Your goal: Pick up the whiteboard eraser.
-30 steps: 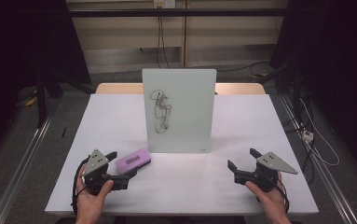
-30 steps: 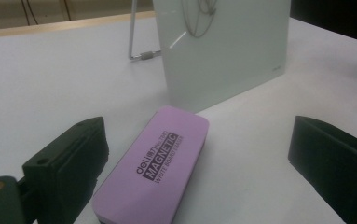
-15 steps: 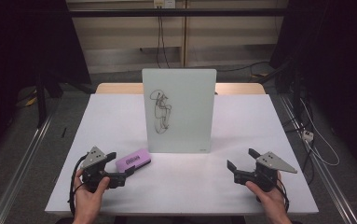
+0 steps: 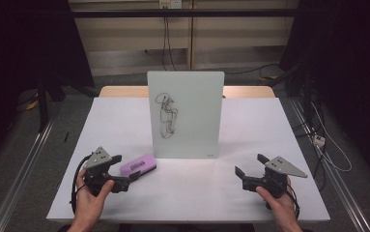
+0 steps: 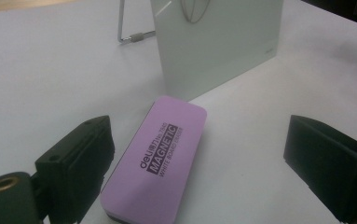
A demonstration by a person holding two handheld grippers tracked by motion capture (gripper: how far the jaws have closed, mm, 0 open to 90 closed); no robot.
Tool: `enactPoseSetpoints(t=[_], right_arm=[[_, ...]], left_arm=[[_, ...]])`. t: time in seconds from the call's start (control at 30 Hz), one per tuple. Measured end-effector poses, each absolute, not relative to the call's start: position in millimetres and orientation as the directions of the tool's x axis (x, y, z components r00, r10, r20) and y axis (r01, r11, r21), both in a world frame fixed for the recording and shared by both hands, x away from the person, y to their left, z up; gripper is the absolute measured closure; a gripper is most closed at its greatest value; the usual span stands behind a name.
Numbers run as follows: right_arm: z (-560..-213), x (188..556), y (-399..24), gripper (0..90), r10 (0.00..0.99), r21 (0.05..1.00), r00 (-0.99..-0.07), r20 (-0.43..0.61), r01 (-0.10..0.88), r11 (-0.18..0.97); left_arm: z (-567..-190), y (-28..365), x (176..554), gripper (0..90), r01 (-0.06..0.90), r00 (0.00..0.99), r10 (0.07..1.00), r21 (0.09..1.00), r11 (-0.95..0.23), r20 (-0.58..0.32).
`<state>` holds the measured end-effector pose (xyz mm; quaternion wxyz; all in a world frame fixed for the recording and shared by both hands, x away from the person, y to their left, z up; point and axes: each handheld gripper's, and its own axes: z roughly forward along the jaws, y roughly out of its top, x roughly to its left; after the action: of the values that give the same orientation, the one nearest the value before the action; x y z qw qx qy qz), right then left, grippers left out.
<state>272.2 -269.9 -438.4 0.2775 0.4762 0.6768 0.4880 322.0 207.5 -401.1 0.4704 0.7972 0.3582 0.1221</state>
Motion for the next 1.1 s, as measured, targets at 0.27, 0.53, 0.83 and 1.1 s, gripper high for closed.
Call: enactPoseSetpoints(t=[0.27,0.53,0.83,1.1], right_arm=[[-438,273,-271,5.6,0.92,0.923,-0.384,0.084,0.377,0.073],[-438,272,-270,6.3,0.921,0.923,-0.384,0.07,0.376,0.086],[-439,274,-265,5.7,0.914,0.919,-0.402,0.06,0.38,0.106],[-438,274,-265,5.8,0.914,0.92,-0.402,0.057,0.377,0.109]], left_arm=[[-396,207,324,6.0,0.462,0.732,0.666,0.821,-0.335,-0.14],[-389,212,331,5.1,0.482,0.734,0.668,0.788,-0.383,-0.124],[-383,210,345,8.0,0.516,0.748,0.654,0.722,-0.46,-0.118],[-390,199,361,8.3,0.532,0.795,0.593,0.619,-0.578,-0.128]])
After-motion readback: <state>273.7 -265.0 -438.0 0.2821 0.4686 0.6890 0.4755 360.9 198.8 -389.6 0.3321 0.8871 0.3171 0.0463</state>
